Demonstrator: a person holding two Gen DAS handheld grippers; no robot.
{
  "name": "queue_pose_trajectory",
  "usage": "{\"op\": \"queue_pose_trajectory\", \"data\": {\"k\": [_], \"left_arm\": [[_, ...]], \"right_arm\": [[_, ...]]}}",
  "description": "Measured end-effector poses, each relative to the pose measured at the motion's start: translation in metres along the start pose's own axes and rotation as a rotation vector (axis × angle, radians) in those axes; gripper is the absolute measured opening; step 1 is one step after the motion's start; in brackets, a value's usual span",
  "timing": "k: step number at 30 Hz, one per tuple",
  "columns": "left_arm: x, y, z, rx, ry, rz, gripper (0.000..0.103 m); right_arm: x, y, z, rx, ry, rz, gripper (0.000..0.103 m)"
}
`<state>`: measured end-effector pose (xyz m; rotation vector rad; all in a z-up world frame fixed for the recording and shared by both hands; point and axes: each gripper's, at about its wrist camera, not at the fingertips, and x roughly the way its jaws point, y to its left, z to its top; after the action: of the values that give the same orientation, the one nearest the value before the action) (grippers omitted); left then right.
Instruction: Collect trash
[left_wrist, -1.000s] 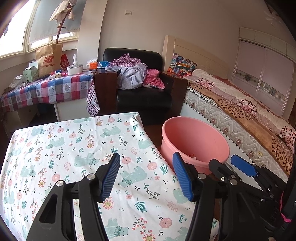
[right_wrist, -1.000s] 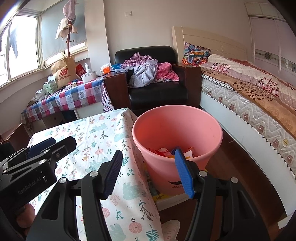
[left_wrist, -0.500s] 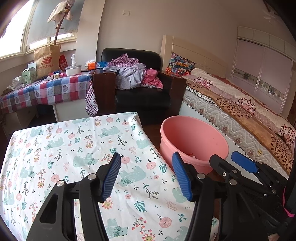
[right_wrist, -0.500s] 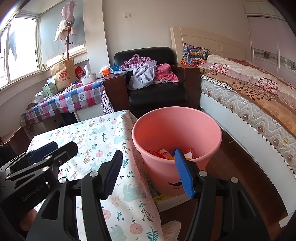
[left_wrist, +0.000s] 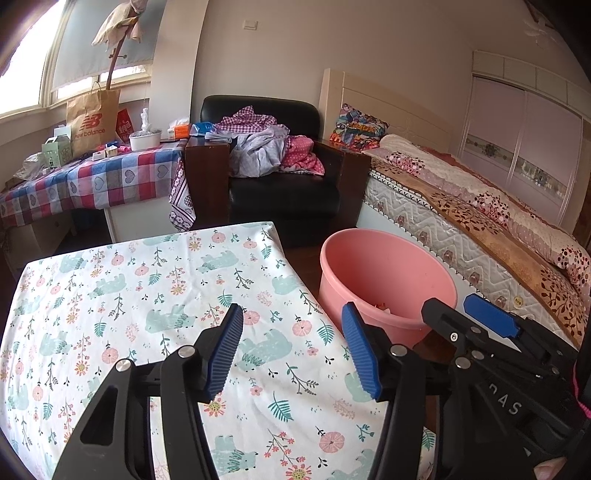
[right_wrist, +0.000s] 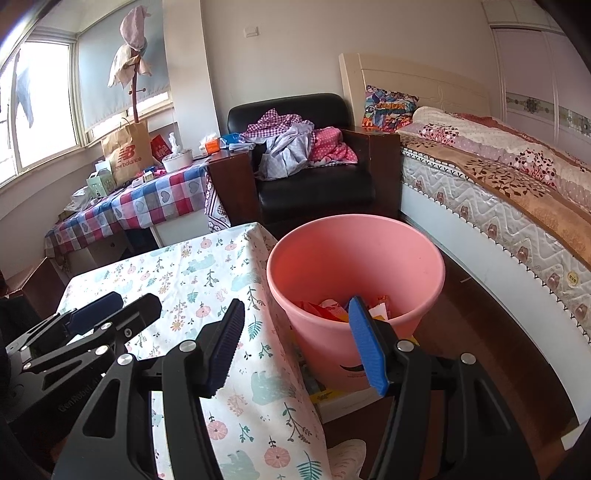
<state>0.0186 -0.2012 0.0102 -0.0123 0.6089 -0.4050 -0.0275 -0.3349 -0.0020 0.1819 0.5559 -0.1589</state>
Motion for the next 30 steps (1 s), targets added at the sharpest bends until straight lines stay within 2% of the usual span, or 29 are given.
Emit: {"op": "queue_pose_trajectory", "data": {"k": [30], "left_arm": [[0.0043,0.0020,-0.0040,0.005,0.015,-0.015,0.055]], "right_arm": [[0.0054,0.0062,-0.0060,0.004,0.018,-0.002,0.059]]}}
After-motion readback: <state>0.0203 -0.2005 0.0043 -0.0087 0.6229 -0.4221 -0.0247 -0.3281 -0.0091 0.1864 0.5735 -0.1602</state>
